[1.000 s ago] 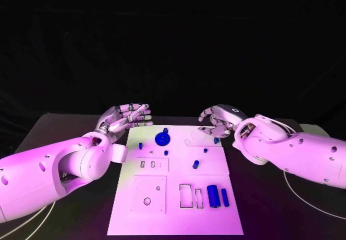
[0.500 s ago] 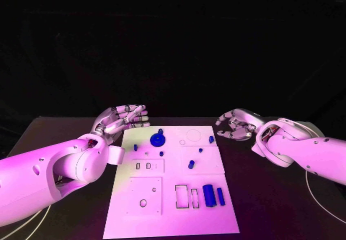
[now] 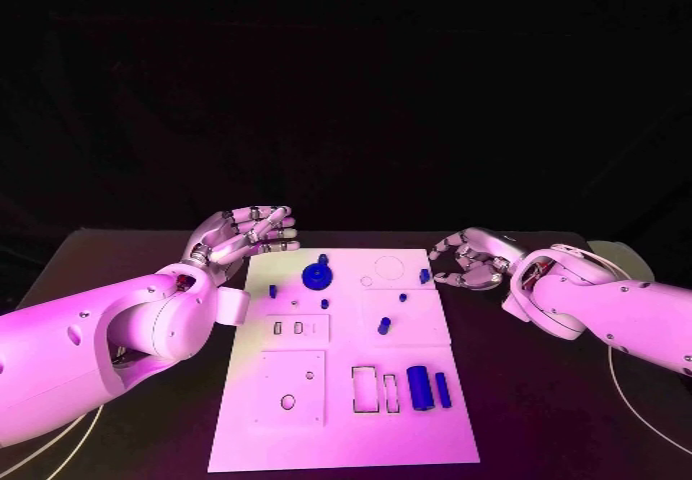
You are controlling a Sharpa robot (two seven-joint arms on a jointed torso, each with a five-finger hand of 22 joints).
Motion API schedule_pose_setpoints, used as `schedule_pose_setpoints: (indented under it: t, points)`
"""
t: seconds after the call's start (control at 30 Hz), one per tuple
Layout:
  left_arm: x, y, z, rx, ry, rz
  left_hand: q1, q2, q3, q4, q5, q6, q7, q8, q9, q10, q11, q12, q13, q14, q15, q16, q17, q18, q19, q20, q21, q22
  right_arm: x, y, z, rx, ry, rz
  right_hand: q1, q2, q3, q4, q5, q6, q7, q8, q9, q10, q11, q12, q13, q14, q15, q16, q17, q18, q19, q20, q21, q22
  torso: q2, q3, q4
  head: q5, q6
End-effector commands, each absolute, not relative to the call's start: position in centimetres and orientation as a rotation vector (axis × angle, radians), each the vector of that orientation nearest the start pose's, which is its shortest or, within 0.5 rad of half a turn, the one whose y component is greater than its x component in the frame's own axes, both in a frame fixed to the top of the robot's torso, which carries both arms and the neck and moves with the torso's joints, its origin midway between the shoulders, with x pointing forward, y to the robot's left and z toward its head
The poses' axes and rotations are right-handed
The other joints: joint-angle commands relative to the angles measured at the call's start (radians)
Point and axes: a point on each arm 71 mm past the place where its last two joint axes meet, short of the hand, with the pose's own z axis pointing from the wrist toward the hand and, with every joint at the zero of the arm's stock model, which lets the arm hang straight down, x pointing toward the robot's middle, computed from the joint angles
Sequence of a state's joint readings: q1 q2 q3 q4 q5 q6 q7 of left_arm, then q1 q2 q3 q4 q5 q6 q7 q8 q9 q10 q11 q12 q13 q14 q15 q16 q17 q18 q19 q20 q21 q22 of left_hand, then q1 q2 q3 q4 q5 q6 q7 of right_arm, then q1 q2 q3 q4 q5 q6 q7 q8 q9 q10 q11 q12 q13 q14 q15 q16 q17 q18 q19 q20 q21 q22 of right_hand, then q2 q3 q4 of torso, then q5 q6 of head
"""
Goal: Assemble the parts on the task board
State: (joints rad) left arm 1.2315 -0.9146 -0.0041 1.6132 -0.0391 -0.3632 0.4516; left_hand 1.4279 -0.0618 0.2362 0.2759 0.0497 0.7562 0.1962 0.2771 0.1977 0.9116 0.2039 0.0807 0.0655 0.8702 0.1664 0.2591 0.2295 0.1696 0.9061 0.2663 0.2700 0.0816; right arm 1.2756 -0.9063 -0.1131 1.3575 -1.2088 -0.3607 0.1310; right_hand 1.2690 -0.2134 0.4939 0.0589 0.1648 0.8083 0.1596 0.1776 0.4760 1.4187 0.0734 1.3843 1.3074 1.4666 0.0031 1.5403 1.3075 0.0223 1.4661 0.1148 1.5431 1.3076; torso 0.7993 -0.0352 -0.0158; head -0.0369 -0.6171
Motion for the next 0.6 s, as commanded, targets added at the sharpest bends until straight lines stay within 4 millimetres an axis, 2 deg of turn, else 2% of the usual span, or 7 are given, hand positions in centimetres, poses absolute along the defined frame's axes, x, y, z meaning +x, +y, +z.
schedule_pose_setpoints:
  t: [0.03, 0.27, 0.6]
  points:
    - [48.22, 21.92, -13.68, -1.002, 1.295, -1.598, 0.006, -0.005, 0.004, 0.000, 0.002, 0.001, 0.051, -0.004, -0.001, 0.005, 0.002, -0.005, 0.000, -0.001, 0.000, -0.004, 0.001, 0.015, 0.004, -0.001, -0.005, -0.002, 51.24, -27.58, -17.66, -0.019, 1.629, 0.717, 0.010, -0.001, 0.002, -0.007, 0.004, -0.007, 0.001, -0.006, -0.001, -0.007, 0.003, -0.005, 0.065, 0.084, -0.001, 0.005, 0.171, -0.010, 0.072, -0.006, -0.007, 0.228, -0.001, -0.0011, 0.0012, 0.001, -0.001]
    - [48.25, 21.97, -13.70, -1.002, 1.294, -1.596, 0.006, -0.005, 0.004, 0.000, 0.002, 0.001, 0.051, -0.004, -0.001, 0.005, 0.002, -0.005, 0.000, -0.001, 0.000, -0.004, 0.001, 0.015, 0.004, -0.001, -0.005, -0.002, 51.42, -27.09, -18.00, -0.020, 1.638, 0.719, 0.011, 0.001, 0.003, -0.007, 0.004, -0.006, 0.002, -0.006, -0.001, -0.005, 0.003, -0.002, 0.067, 0.085, -0.001, 0.005, 0.172, -0.011, 0.072, -0.005, -0.006, 0.228, -0.001, -0.0006, -0.0011, 0.003, -0.002]
    - [48.26, 21.99, -13.70, -1.003, 1.293, -1.595, 0.006, -0.005, 0.005, 0.000, 0.002, 0.001, 0.051, -0.004, -0.001, 0.006, 0.001, -0.006, 0.000, -0.001, -0.001, -0.005, 0.002, 0.015, 0.004, -0.001, -0.005, -0.002, 51.55, -26.62, -18.58, -0.020, 1.651, 0.718, 0.008, 0.010, 0.005, -0.007, 0.003, 0.024, 0.005, 0.002, 0.006, 0.001, 0.006, 0.005, 0.074, 0.085, 0.002, 0.006, 0.174, -0.011, 0.074, -0.003, -0.005, 0.230, -0.001, 0.0001, -0.0005, 0.004, -0.004]
